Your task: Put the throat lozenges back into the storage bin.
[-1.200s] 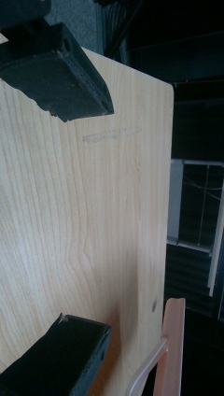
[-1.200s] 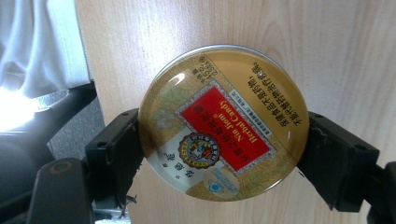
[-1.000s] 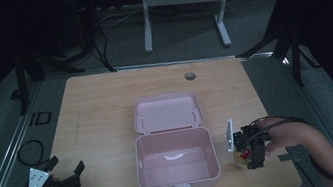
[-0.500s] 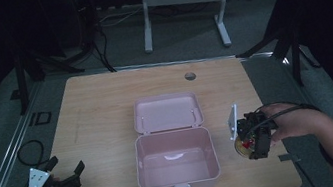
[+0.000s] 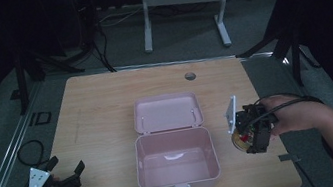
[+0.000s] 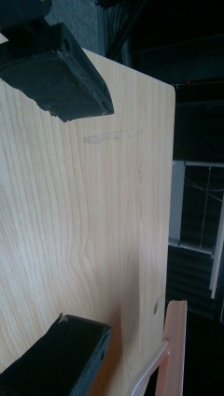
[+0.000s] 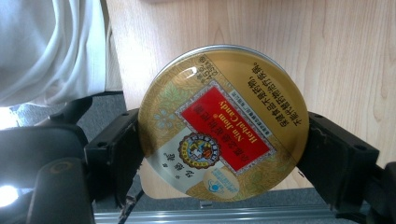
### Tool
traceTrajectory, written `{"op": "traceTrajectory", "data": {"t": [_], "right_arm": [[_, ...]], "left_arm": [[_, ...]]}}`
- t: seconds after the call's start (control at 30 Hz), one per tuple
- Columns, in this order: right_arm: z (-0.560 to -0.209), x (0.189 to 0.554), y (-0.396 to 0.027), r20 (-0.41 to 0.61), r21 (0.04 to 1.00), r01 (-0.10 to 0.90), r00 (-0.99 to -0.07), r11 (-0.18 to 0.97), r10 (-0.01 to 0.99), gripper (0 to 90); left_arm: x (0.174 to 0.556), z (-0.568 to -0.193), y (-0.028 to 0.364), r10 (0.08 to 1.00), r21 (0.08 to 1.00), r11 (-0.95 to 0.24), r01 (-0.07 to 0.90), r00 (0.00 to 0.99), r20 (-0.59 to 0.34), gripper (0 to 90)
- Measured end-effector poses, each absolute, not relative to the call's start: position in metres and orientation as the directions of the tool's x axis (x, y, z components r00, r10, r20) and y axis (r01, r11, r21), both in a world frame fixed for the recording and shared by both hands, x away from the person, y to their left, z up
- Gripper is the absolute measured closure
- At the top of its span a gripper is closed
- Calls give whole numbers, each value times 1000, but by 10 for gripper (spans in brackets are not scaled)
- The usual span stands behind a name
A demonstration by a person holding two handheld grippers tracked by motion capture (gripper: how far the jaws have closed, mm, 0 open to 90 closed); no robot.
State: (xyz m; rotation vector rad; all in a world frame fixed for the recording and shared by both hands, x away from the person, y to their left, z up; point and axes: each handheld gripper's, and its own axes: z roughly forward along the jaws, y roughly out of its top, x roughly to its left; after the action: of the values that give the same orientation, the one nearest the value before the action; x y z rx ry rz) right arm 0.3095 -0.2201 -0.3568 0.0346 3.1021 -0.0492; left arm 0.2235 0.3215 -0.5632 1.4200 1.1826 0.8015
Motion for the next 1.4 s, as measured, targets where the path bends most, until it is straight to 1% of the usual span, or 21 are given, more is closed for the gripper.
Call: {"op": "traceTrajectory", "data": {"t": [0.17, 0.4, 0.9, 1.07, 1.2, 1.37, 1.4], "right_arm": [[-360, 311, -210, -36, -25, 23, -999, 999, 22, 198], [-362, 308, -192, -26, -18, -7, -1000, 1000, -8, 198], [-362, 300, -143, -14, 22, -95, -995, 995, -95, 198], [-363, 296, -128, -11, 22, -122, -992, 992, -122, 198], [-364, 295, -121, -7, 35, -133, -991, 990, -133, 198], [-372, 294, -113, 2, 46, -149, -989, 988, -150, 198], [-378, 295, -111, 7, 44, -146, -989, 988, -146, 199]], "left_arm": [[224, -563, 322, 951, 970, 62, 233, 282, -129, 3], [224, -563, 322, 949, 970, 67, 232, 285, -134, 3], [224, -563, 322, 947, 970, 69, 233, 289, -137, 3], [224, -563, 322, 947, 970, 69, 232, 291, -136, 3], [224, -563, 322, 947, 971, 72, 230, 291, -139, 3], [224, -563, 322, 946, 971, 70, 231, 293, -138, 3], [224, -563, 322, 946, 971, 70, 231, 293, -137, 3]]}}
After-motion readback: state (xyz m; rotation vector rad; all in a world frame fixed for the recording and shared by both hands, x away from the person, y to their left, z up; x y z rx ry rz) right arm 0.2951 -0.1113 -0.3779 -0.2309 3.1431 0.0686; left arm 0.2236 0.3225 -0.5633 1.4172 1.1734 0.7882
